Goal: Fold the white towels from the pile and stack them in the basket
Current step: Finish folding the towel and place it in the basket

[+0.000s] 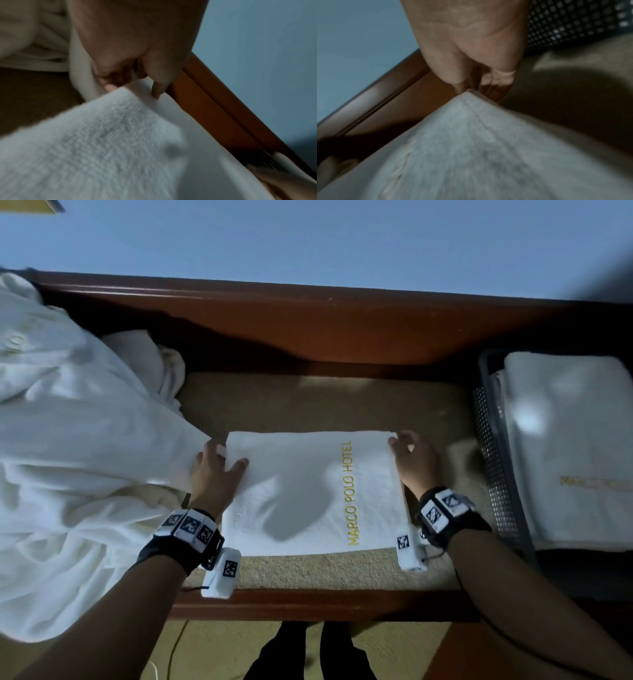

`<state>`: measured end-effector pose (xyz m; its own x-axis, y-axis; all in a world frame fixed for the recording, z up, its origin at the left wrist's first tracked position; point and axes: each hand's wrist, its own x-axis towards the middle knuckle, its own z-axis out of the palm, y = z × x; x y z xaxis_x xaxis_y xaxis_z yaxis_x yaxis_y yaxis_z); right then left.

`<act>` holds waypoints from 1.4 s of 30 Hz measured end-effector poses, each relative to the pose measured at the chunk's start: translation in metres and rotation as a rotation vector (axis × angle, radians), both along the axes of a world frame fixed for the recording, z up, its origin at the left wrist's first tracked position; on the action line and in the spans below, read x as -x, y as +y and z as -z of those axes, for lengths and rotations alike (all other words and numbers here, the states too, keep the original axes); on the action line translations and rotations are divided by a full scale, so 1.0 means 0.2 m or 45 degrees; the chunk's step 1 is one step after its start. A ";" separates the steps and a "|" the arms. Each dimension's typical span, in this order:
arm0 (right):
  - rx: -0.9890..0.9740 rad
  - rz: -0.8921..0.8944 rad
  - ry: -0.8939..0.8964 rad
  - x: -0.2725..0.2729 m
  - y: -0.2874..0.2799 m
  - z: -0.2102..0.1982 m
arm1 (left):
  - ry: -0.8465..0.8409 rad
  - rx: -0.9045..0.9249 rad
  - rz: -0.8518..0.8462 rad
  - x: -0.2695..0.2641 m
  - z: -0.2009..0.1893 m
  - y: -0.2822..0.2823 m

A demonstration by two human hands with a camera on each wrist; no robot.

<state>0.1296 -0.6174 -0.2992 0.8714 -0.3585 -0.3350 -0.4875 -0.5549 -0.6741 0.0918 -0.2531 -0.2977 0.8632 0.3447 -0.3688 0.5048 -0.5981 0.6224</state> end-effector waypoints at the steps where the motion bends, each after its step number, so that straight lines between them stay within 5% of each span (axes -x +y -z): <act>1: 0.087 -0.055 -0.044 0.06 0.01 -0.03 | -0.045 -0.108 0.071 0.04 -0.03 -0.03; 5: 0.370 -0.593 -0.389 0.38 0.23 -0.06 | -0.306 -0.408 0.590 0.28 -0.08 -0.29; 9: 0.650 -1.089 -0.102 0.57 0.37 0.09 | -0.202 -0.439 0.947 0.46 0.13 -0.48; 17: 0.710 -0.931 -0.065 0.51 -0.07 0.17 | -0.148 -0.624 0.838 0.52 0.17 -0.02; 21: 0.719 -0.900 -0.058 0.33 0.13 0.09 | -0.160 -0.629 0.724 0.36 0.11 -0.11; 25: 0.689 -1.119 -0.098 0.18 0.37 0.11 | -0.127 -0.566 0.866 0.10 0.14 -0.30; 29: 0.761 -1.035 -0.163 0.09 0.22 0.19 | -0.114 -0.674 0.854 0.06 0.22 -0.16; 32: 0.679 -0.849 -0.007 0.07 0.02 0.20 | -0.052 -0.559 0.674 0.07 0.21 0.01; 38: 0.044 -0.517 0.117 0.32 -0.04 0.12 | -0.251 -0.199 0.297 0.38 0.04 -0.03; 42: -0.082 -0.211 0.127 0.50 0.03 0.10 | 0.140 0.125 0.012 0.51 0.10 -0.04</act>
